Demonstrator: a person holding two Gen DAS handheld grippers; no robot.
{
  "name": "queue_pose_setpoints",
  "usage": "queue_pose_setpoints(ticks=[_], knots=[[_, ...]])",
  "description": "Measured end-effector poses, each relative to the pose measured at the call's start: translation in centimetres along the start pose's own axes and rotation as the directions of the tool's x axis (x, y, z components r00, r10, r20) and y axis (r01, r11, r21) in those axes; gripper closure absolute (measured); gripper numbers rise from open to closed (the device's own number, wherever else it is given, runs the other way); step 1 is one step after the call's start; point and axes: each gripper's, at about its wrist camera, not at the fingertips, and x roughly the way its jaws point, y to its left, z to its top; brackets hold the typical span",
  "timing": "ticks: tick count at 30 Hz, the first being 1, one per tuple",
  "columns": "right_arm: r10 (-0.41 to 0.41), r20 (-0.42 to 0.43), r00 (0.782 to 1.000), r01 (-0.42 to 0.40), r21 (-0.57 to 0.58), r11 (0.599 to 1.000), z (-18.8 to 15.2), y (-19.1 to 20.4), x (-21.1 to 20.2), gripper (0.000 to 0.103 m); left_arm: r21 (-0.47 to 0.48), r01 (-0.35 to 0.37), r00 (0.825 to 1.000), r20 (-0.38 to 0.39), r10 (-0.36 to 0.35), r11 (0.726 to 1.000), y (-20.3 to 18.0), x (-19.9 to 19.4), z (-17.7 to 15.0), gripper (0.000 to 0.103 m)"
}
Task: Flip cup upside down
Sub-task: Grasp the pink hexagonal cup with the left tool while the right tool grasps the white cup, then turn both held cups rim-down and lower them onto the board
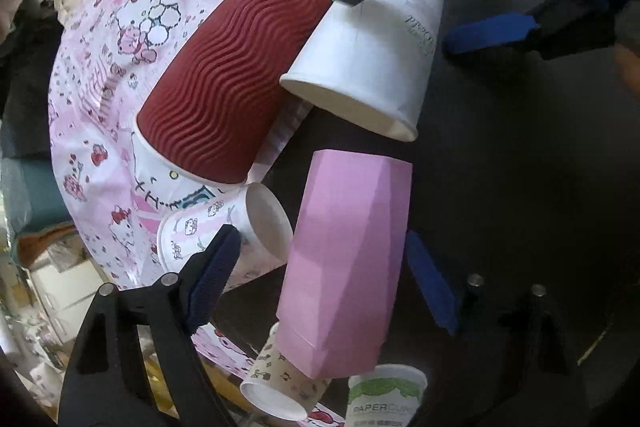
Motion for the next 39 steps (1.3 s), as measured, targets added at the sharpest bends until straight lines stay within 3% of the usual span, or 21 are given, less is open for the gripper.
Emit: queue_pose_setpoints(ticks=[4, 7, 12, 14, 15, 20, 25, 30, 39], knots=[[0.016, 0.003, 1.0, -0.016, 0.007, 1.0, 0.7, -0.1, 0.6, 0.024, 0.023, -0.041, 0.999, 0.003, 0.041, 0.999, -0.6, 0.1, 0.3, 0.021], [0.004, 0.014, 1.0, -0.004, -0.014, 1.0, 0.9, 0.4, 1.0, 0.038, 0.051, -0.081, 0.997, 0.009, 0.081, 0.995, -1.3, 0.1, 0.7, 0.025], [0.003, 0.019, 1.0, -0.002, -0.074, 0.997, 0.6, 0.4, 0.9, 0.04, 0.098, -0.119, 0.993, 0.03, 0.117, 0.988, -2.5, 0.0, 1.3, 0.033], [-0.011, 0.05, 0.999, 0.016, -0.094, 0.995, 0.7, 0.2, -0.1, 0.041, 0.106, -0.111, 0.994, 0.03, 0.108, 0.988, -2.9, -0.2, 1.6, 0.05], [-0.018, 0.07, 0.997, 0.026, -0.1, 0.995, 0.8, -0.1, -1.0, 0.041, 0.099, -0.088, 0.996, 0.01, 0.087, 0.991, -2.9, -0.1, 1.8, 0.052], [-0.067, 0.148, 0.987, 0.088, -0.136, 0.987, 0.8, -0.9, -5.7, 0.041, 0.092, -0.107, 0.994, 0.022, 0.105, 0.99, -2.9, 0.2, 2.4, 0.052], [-0.123, 0.188, 0.974, 0.154, -0.158, 0.975, -0.6, -2.4, -9.9, 0.041, 0.036, -0.109, 0.992, 0.067, 0.107, 0.993, -2.3, -0.2, 2.2, 0.053], [-0.136, 0.202, 0.97, 0.179, -0.216, 0.96, -2.8, -2.4, -12.1, 0.041, -0.068, -0.046, 0.987, 0.152, 0.056, 0.997, -0.2, -2.4, 1.3, 0.053], [-0.126, 0.239, 0.963, 0.202, -0.327, 0.923, -6.3, -1.2, -14.1, 0.041, -0.247, 0.079, 0.943, 0.334, 0.008, 0.966, 1.4, -8.5, -2.3, 0.054]])
